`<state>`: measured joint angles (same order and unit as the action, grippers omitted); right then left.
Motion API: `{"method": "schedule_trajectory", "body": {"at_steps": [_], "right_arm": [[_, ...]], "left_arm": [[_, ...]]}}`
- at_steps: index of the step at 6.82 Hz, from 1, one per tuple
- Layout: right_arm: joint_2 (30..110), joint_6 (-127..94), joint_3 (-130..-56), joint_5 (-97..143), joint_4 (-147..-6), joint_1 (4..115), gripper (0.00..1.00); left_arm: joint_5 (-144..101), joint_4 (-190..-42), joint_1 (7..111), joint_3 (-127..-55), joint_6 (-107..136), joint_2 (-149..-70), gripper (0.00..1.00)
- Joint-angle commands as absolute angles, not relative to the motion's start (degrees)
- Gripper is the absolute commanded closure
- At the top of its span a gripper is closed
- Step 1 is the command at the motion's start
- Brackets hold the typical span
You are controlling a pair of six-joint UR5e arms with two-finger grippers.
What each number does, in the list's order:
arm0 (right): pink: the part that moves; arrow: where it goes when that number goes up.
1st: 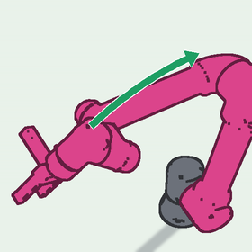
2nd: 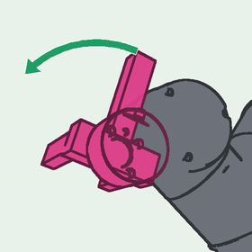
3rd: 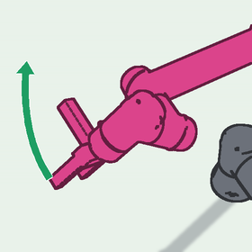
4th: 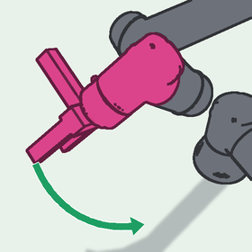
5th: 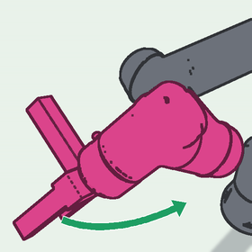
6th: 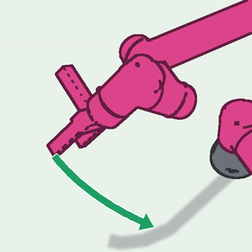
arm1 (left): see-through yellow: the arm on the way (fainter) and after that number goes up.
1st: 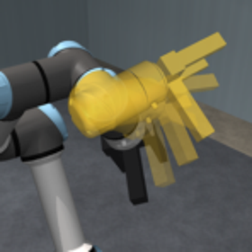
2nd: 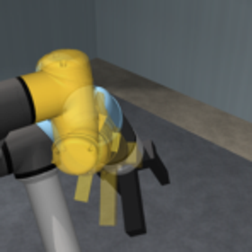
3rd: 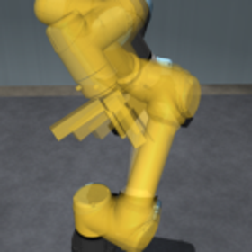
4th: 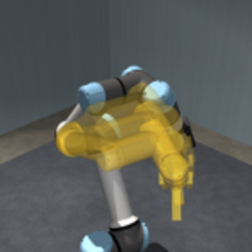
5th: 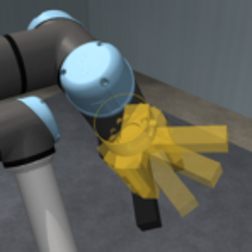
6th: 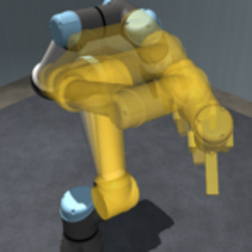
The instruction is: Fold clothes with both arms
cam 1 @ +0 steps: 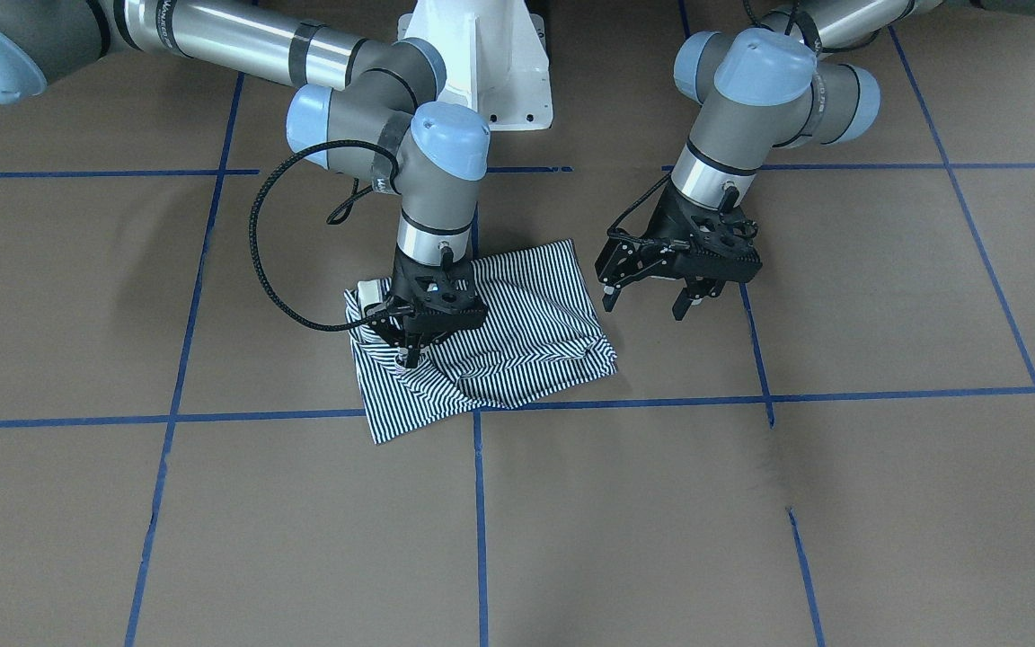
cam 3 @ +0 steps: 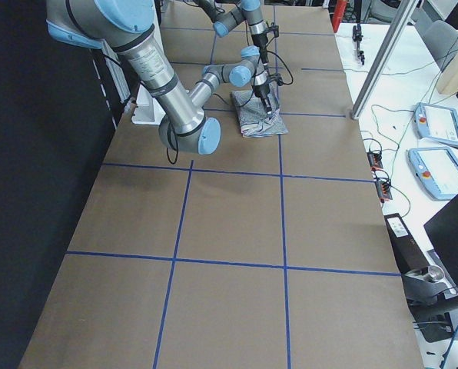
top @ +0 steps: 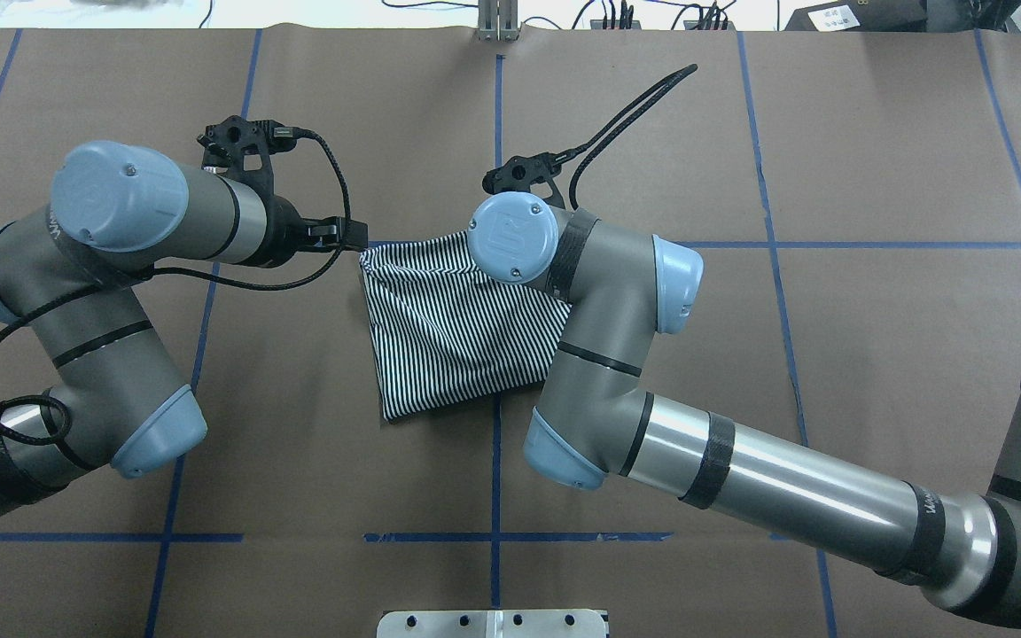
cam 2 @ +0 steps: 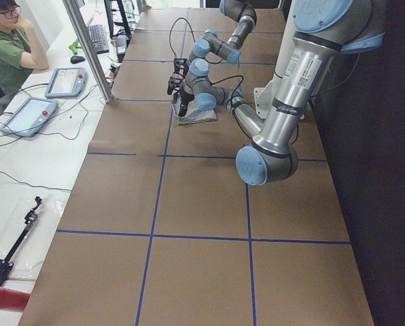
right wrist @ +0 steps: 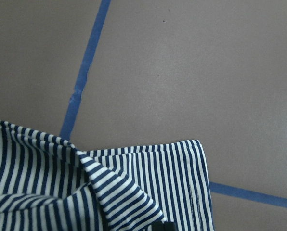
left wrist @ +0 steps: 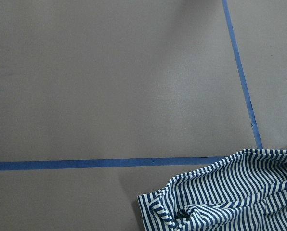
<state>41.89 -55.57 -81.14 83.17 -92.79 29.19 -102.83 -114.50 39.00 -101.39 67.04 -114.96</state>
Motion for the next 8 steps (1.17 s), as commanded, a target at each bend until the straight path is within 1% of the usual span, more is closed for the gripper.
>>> {"method": "schedule_trajectory", "body": {"at_steps": [1, 2, 3, 4, 5, 6, 7, 8], "right_arm": [[41.8, -56.0, -80.5, 82.3, -92.6, 31.8, 1.00], [41.4, -56.0, -79.0, 82.3, -92.5, 34.0, 1.00], [40.0, -55.6, -73.6, 82.2, -88.7, 35.6, 1.00], [38.8, -55.4, -65.9, 82.1, -80.8, 36.8, 1.00], [38.5, -55.1, -64.2, 82.1, -78.9, 37.2, 1.00], [38.3, -55.1, -64.2, 82.2, -78.9, 37.1, 0.97], [38.1, -55.0, -64.2, 82.2, -78.6, 36.8, 0.01], [38.1, -55.1, -64.7, 82.7, -78.5, 36.9, 0.00]], "left_arm": [[-102.8, -114.5, 38.9, -101.7, 67.6, -115.0, 0.00], [-102.8, -114.4, 38.9, -101.7, 67.6, -115.0, 0.00], [-102.8, -114.4, 38.9, -101.7, 67.6, -115.0, 0.00], [-102.8, -114.5, 38.8, -101.7, 67.6, -115.0, 0.00], [-102.8, -114.4, 38.8, -101.7, 67.6, -115.0, 0.00], [-102.8, -114.4, 38.8, -101.7, 67.6, -115.0, 0.00], [-102.8, -114.4, 38.8, -101.6, 67.5, -115.0, 0.00], [-102.8, -114.4, 38.8, -101.6, 67.5, -115.0, 0.00]]}}
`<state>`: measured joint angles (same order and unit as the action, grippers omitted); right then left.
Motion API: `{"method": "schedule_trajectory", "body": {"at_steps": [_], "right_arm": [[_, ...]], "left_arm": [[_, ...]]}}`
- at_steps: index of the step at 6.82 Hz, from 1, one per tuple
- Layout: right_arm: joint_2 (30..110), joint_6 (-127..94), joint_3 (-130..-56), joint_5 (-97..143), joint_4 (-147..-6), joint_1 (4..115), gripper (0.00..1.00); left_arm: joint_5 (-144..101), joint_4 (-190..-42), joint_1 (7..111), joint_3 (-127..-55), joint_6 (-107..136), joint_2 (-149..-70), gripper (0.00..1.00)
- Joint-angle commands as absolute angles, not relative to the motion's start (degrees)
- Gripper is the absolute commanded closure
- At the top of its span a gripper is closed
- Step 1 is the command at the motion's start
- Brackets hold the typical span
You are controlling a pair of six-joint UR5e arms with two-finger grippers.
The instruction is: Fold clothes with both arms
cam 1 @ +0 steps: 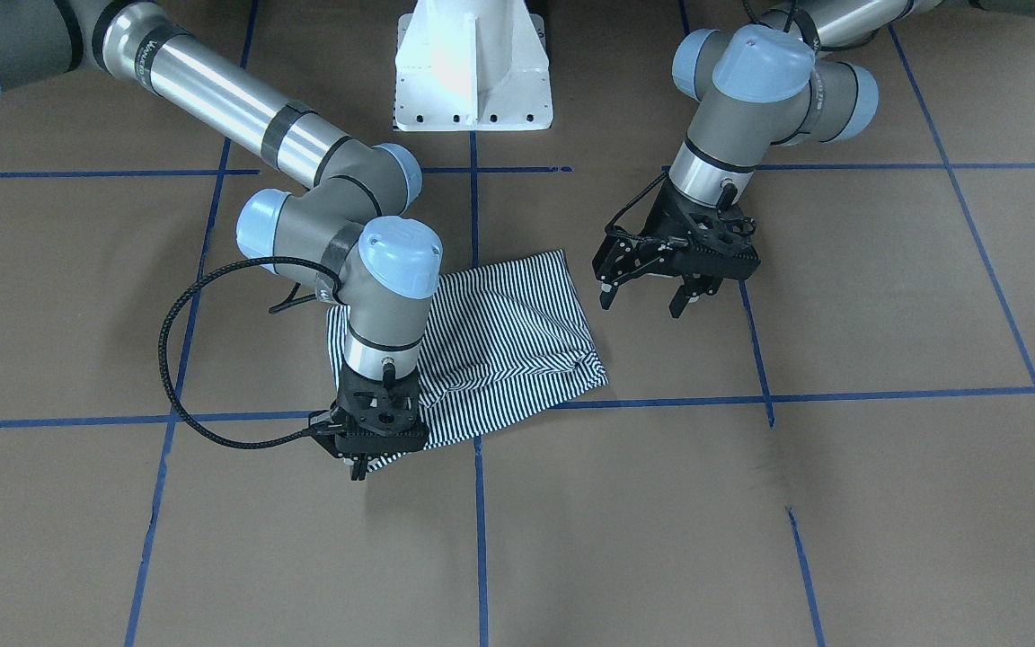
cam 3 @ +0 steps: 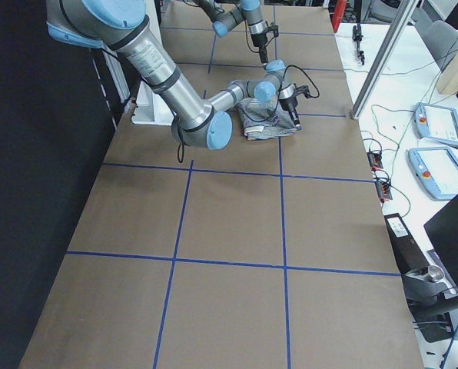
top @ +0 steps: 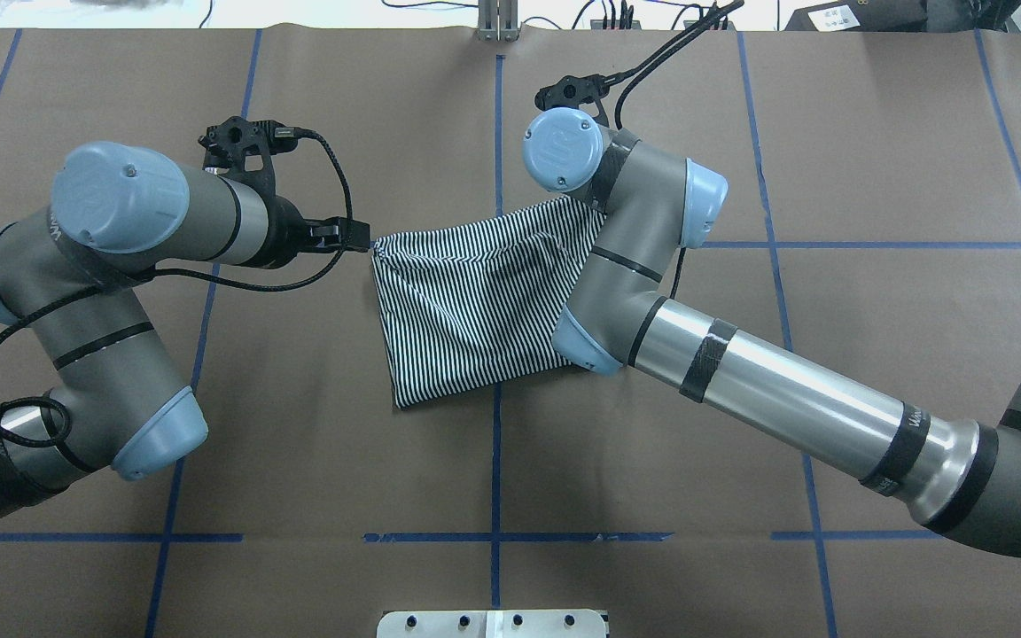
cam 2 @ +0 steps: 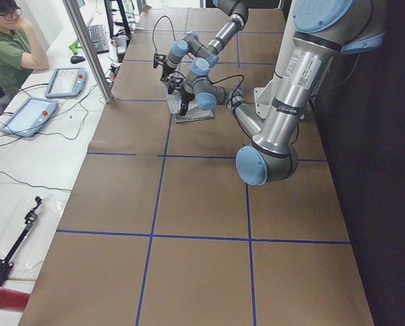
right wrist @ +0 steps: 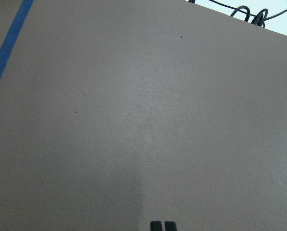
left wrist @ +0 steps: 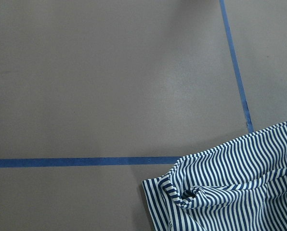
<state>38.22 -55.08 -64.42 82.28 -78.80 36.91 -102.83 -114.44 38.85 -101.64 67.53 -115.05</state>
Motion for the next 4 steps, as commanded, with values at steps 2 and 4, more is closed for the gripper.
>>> {"method": "schedule_trajectory", "body": {"at_steps": [2, 4], "right_arm": [[36.3, -54.8, -67.8, 91.4, -78.1, 38.3, 0.00], [37.0, -61.3, -69.8, 91.2, -78.6, 35.8, 0.00]], "left_arm": [[-102.8, -114.4, 38.8, -101.6, 67.6, -115.0, 0.00], [-102.8, -114.5, 38.8, -101.5, 67.7, -115.0, 0.00]]}}
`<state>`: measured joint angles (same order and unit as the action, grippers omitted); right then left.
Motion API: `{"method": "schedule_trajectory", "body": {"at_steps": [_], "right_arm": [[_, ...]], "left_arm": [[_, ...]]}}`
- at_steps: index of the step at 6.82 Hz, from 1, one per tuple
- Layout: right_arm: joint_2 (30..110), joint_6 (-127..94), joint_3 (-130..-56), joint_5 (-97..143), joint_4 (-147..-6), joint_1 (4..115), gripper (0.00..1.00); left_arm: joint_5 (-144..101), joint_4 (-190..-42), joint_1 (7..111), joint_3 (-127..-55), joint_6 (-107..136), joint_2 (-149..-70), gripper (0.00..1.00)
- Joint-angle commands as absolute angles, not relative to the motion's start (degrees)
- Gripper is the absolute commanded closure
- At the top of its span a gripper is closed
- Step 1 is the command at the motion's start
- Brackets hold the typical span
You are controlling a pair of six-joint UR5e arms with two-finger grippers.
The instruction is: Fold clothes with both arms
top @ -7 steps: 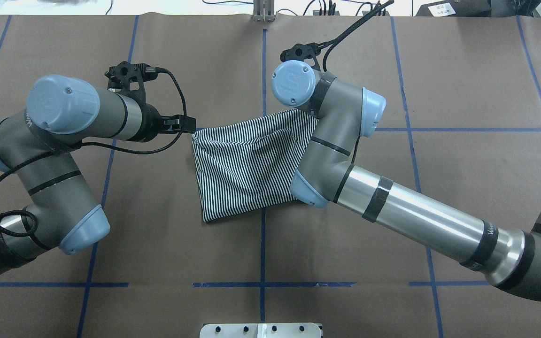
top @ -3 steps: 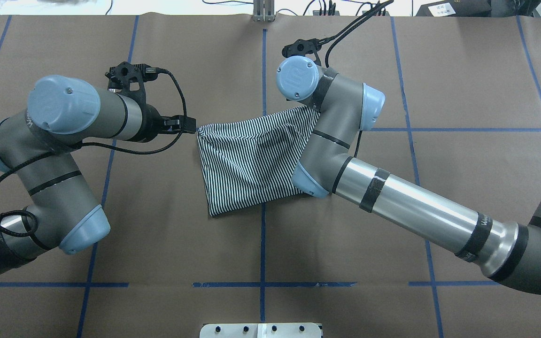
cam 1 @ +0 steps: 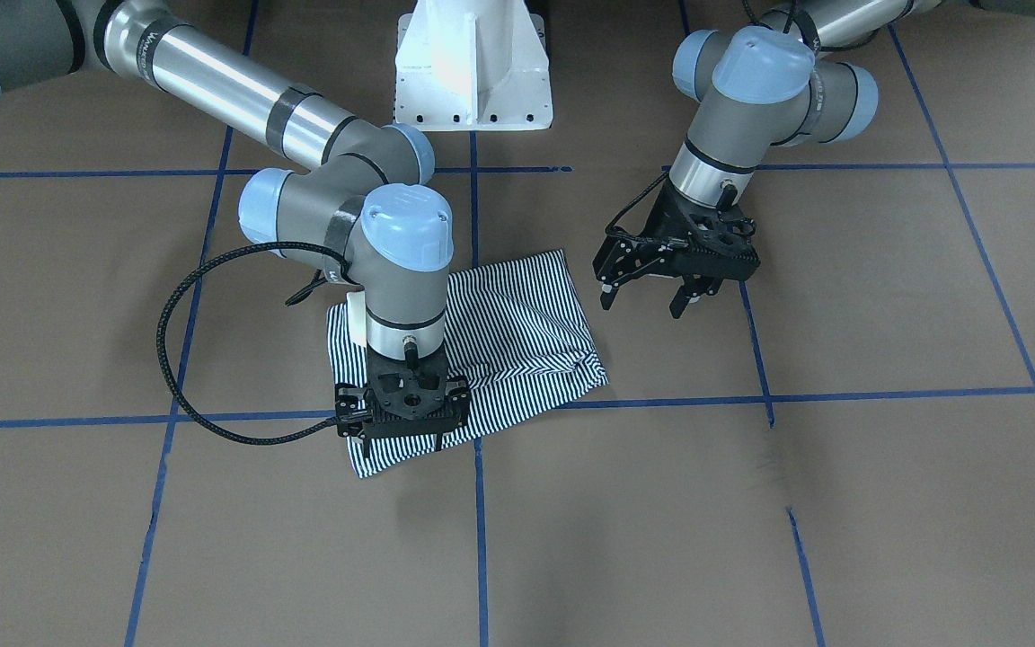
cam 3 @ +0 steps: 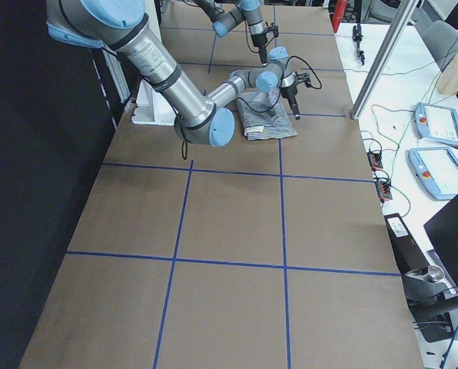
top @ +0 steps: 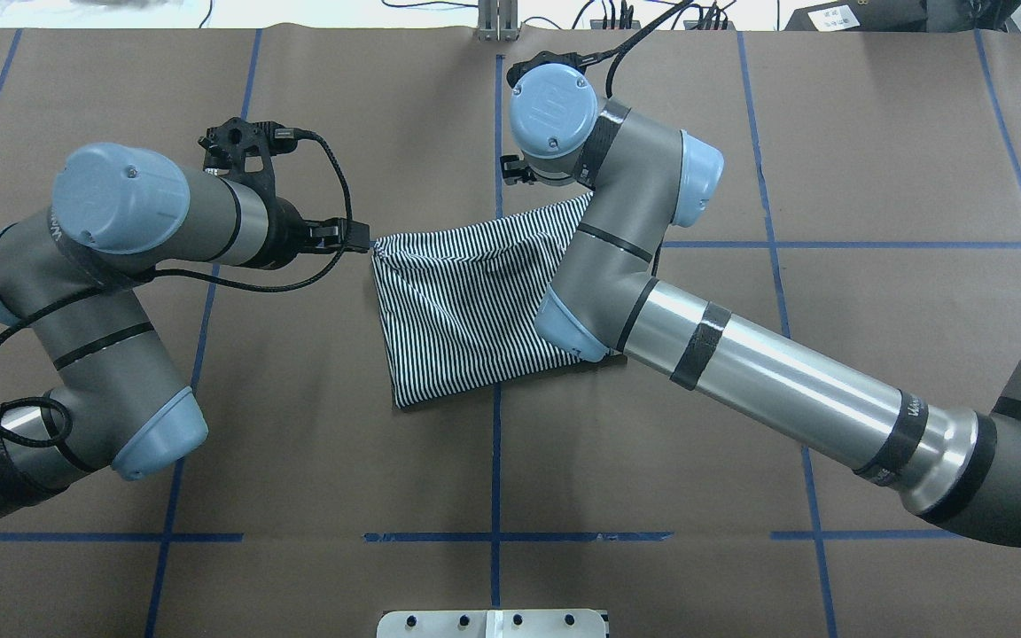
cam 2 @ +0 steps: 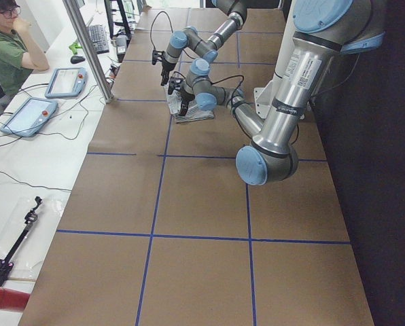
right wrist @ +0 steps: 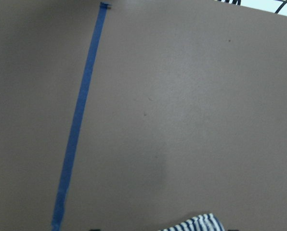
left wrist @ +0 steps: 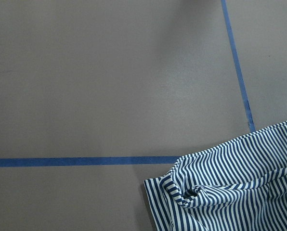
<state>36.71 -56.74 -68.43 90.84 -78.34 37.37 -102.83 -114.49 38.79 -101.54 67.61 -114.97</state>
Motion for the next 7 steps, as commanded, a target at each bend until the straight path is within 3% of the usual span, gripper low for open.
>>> {"method": "schedule_trajectory", "body": {"at_steps": [1, 2, 3, 5, 6, 7], "right_arm": [[37.2, -63.3, -69.8, 91.4, -78.8, 34.5, 0.00], [37.5, -67.4, -69.9, 91.3, -78.9, 33.8, 0.23], [38.1, -68.5, -69.8, 91.2, -78.9, 33.1, 0.81], [38.8, -68.3, -69.9, 91.1, -78.7, 33.0, 0.83], [38.8, -67.9, -69.9, 91.1, -78.7, 33.0, 0.98], [39.1, -67.7, -69.9, 91.1, -78.7, 33.0, 1.00]], "left_arm": [[-102.8, -114.5, 38.8, -101.3, 67.6, -115.0, 0.00], [-102.8, -114.5, 38.7, -101.1, 67.5, -115.0, 0.00], [-102.8, -114.5, 38.7, -101.2, 67.6, -115.0, 0.00], [-102.8, -114.5, 38.7, -101.2, 67.5, -115.0, 0.00], [-102.7, -114.5, 38.7, -101.2, 67.6, -115.0, 0.00], [-102.8, -114.5, 38.7, -101.2, 67.5, -115.0, 0.00]]}}
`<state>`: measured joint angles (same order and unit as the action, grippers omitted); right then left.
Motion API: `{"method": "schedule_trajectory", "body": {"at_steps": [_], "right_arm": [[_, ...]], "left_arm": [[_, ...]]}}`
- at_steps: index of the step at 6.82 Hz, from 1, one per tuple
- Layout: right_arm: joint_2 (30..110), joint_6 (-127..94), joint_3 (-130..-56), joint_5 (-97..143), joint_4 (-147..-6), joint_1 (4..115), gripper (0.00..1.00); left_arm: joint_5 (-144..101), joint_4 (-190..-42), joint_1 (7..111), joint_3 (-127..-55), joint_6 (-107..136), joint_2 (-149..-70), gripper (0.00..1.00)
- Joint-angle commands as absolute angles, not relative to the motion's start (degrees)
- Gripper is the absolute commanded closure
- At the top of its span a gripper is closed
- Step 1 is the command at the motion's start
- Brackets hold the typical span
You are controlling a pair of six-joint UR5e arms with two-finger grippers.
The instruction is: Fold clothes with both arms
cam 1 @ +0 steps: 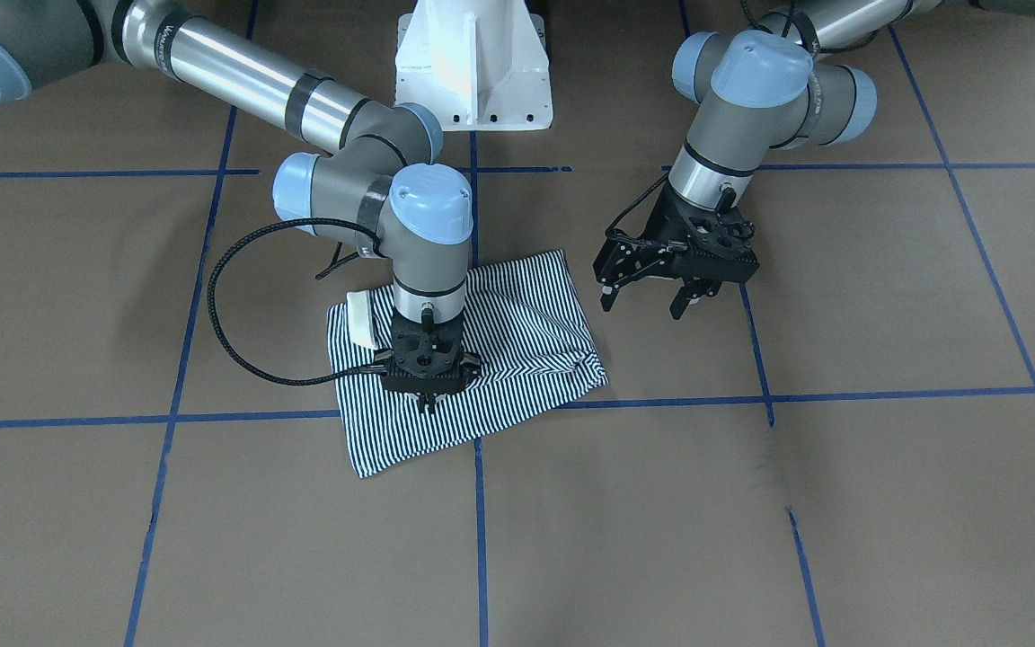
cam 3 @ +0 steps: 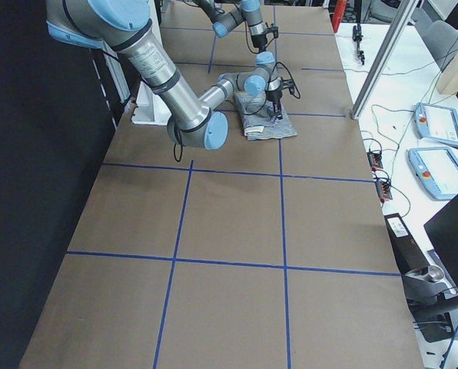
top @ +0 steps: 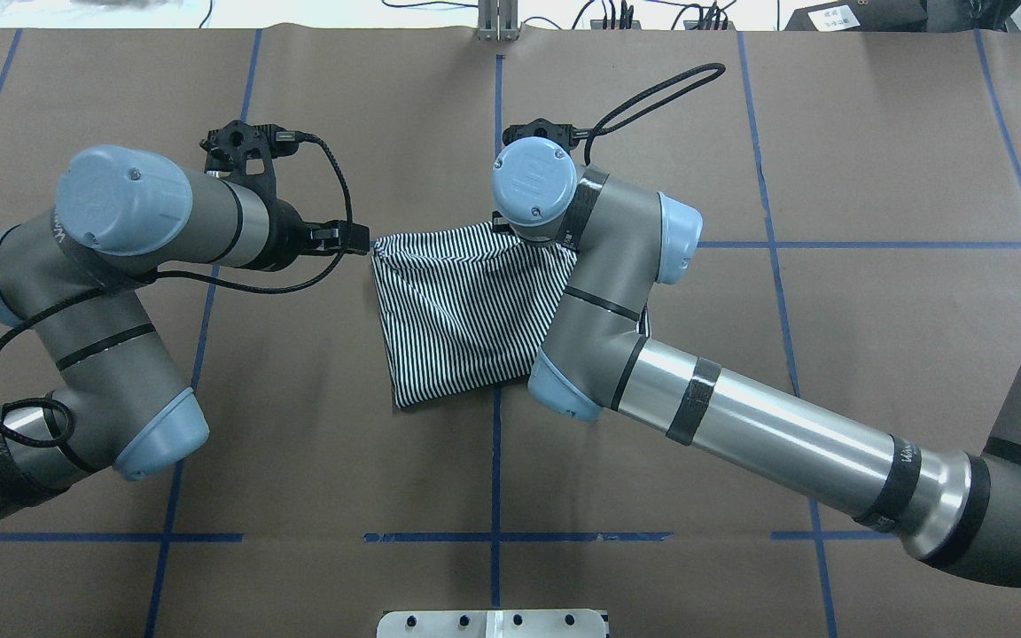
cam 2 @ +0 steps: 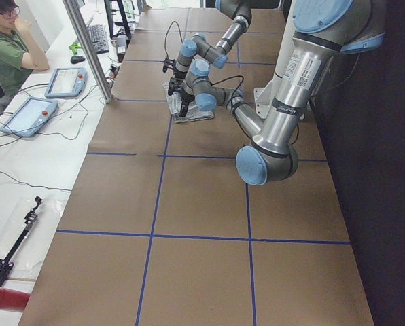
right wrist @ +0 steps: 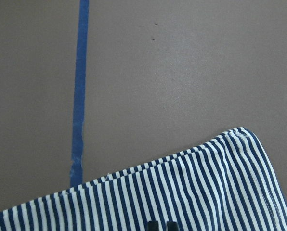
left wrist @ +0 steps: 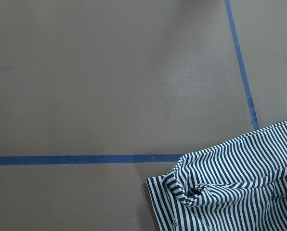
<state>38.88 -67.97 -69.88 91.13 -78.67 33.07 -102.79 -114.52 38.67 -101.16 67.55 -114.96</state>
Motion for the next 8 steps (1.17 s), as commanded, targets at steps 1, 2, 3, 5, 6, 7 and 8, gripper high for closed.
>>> {"method": "schedule_trajectory", "body": {"at_steps": [1, 2, 3, 5, 6, 7, 8], "right_arm": [[39.2, -67.6, -69.8, 89.9, -78.7, 33.0, 1.00], [38.9, -67.6, -69.8, 89.7, -78.9, 33.1, 1.00], [38.8, -67.6, -69.7, 89.6, -79.0, 34.1, 1.00], [38.8, -67.8, -68.3, 87.3, -79.2, 35.5, 1.00], [38.8, -67.8, -66.9, 86.8, -79.0, 35.5, 1.00], [38.5, -67.6, -66.8, 86.9, -78.9, 35.4, 1.00], [38.2, -65.8, -67.1, 86.9, -78.8, 35.4, 0.01]], "left_arm": [[-102.8, -114.5, 38.7, -101.2, 67.5, -115.0, 0.00], [-102.8, -114.5, 38.7, -101.2, 67.5, -115.0, 0.00], [-102.8, -114.5, 38.7, -101.2, 67.6, -115.0, 0.00], [-102.8, -114.5, 38.7, -101.5, 67.7, -115.0, 0.00], [-102.8, -114.5, 38.7, -101.6, 67.8, -115.0, 0.00], [-102.8, -114.4, 38.7, -101.6, 68.0, -115.0, 0.00], [-102.8, -114.5, 38.7, -101.5, 68.0, -115.0, 0.00]]}}
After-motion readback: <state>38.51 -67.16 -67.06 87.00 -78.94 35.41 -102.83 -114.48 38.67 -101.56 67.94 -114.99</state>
